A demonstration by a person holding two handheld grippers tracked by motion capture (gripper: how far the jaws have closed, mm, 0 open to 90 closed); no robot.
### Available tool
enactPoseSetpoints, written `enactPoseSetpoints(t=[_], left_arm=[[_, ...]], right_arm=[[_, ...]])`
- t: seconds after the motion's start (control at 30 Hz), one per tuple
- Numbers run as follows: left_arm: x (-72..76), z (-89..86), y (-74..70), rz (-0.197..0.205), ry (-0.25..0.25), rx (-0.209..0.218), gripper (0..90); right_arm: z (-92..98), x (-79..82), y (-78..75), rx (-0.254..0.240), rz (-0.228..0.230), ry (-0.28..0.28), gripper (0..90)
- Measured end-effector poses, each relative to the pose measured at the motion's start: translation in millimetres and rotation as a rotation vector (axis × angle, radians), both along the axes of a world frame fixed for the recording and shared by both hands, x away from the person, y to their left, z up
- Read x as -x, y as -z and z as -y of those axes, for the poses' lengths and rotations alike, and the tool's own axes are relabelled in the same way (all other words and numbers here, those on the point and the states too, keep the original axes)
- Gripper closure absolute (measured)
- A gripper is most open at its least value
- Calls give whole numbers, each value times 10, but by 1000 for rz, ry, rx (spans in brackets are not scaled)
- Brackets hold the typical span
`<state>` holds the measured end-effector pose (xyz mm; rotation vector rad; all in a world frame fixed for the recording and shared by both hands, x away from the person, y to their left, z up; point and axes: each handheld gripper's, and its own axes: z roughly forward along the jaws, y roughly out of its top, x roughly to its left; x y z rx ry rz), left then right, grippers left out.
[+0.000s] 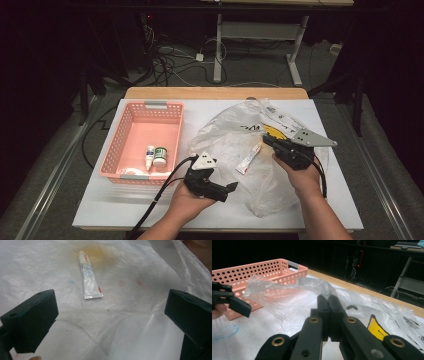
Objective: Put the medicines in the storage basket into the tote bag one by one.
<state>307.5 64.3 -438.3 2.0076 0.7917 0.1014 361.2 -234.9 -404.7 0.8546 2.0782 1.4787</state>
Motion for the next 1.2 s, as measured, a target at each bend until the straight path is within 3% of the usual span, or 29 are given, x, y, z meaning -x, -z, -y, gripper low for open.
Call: enactPoseSetpoints(t=[0.27, 0.6, 0.93, 1.2], left_arm=[[26, -221, -59, 23, -34, -41, 0], [15, -453, -129, 47, -103, -12, 0], [-53, -778, -151, 48, -186, -34, 0], [-107, -1001, -154, 29, -240, -27, 0]], right_arm=[[11, 4, -10, -2, 5, -1, 900], [26, 5, -12, 1, 7, 3, 900], [34, 13, -22, 3, 13, 1, 900], [42, 18, -30, 0, 16, 1, 900]])
